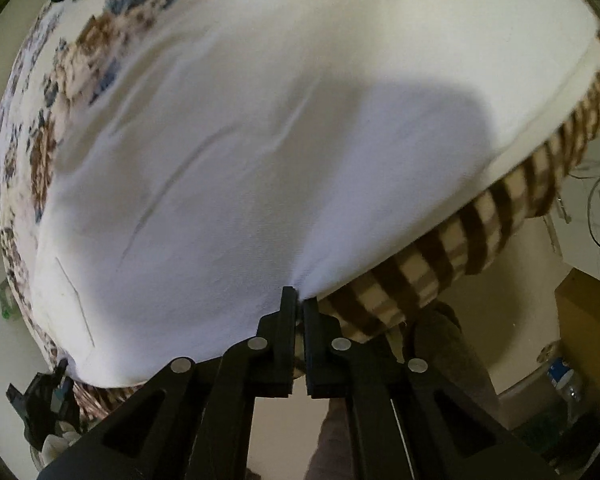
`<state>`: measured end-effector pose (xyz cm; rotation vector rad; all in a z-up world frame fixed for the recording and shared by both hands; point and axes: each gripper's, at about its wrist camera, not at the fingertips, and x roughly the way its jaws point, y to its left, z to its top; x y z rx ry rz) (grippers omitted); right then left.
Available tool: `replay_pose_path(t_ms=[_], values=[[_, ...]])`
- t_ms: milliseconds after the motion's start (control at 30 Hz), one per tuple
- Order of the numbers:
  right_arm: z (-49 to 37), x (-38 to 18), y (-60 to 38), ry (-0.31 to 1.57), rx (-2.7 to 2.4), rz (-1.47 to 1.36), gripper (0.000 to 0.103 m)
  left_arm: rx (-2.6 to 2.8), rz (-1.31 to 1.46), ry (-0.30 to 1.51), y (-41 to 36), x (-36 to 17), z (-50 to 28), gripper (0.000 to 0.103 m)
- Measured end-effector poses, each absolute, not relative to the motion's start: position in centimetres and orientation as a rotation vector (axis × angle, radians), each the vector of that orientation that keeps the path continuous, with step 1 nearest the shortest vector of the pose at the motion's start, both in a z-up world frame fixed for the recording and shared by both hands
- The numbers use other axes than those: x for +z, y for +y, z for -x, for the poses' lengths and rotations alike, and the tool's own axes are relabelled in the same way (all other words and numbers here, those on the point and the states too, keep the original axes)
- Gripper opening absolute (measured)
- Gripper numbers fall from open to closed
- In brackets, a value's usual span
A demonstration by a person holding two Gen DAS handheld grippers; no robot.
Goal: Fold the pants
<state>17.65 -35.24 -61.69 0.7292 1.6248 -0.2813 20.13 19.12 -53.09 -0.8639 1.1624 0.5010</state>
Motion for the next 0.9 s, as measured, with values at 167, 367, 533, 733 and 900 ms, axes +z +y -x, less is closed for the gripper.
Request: replay_pose_path(t_ms=[167,367,533,733,900], values=[[-16.9,-61.4,-38.9,1.649,-0.225,-0.846,0.049,0.508,0.757,1.194,17.4,-49.8,-20.0,0.024],[-14.4,-57.5,-50.7,1.503,-0.371,-0.926,0.050,0.412,0.546,1.183,10.3,-44.5,-22.3,0.065],[-12.7,-55.5,-66.1,1.292,-0.621,-0.963,0.050,0.246,0.421,1.255,-0.3,-45.3,-26.0,0.083],[-13.0,-59.0,-77.3,1.192,-0.717,-1.067,0.048,0.183,0.335,1.388,-11.3,-49.9,-28.0,0.083],[-14.5,-59.8,-79.0,1.184,-0.665,-0.998,0.007,0.160,0.293,1.483,-17.0,-52.1,-27.8,0.083]])
